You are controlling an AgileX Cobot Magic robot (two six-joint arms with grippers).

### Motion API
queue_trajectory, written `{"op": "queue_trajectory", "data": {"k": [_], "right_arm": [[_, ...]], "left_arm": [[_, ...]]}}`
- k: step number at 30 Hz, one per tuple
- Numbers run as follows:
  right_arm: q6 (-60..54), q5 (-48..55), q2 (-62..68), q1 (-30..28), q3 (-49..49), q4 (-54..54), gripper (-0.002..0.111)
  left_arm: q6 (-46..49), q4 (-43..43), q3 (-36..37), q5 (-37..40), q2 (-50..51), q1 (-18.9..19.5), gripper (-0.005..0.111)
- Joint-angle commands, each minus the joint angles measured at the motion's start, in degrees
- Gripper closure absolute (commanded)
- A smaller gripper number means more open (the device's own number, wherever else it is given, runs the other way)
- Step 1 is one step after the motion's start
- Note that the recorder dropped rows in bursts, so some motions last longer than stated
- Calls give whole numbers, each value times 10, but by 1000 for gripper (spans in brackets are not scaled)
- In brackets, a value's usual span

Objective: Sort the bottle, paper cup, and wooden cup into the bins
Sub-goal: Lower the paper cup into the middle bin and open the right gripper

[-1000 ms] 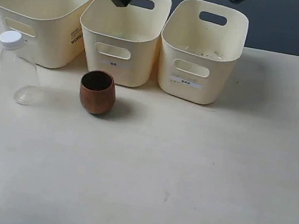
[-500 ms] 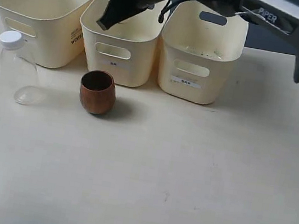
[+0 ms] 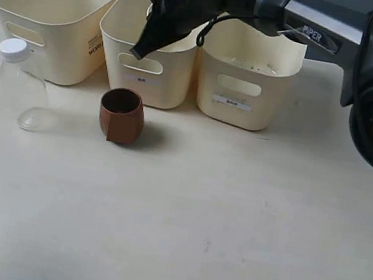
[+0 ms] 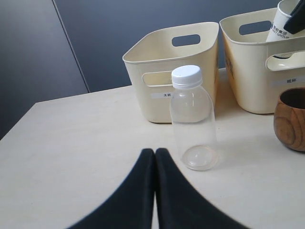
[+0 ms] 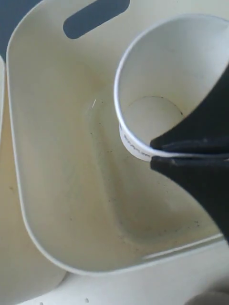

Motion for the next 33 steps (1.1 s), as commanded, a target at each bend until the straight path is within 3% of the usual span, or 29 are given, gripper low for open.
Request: {"op": "queue_trajectory", "data": {"k": [1,7,14,28,33], "right_arm": [[2,6,3,-3,-4,-1,109],[2,38,3,-3,-4,-1,108],[2,47,3,-2,-4,-1,77],[-6,43,-51,18,-4,-1,79],[-42,98,-117,49,-4,-1,79]], "left_arm": [[-1,-1,-3,-2,2,0,107],[-1,-1,-3,-2,2,0,107],[-1,-1,-3,-2,2,0,107],[-1,-1,-3,-2,2,0,107],[-1,-1,-3,-2,2,0,107]]}}
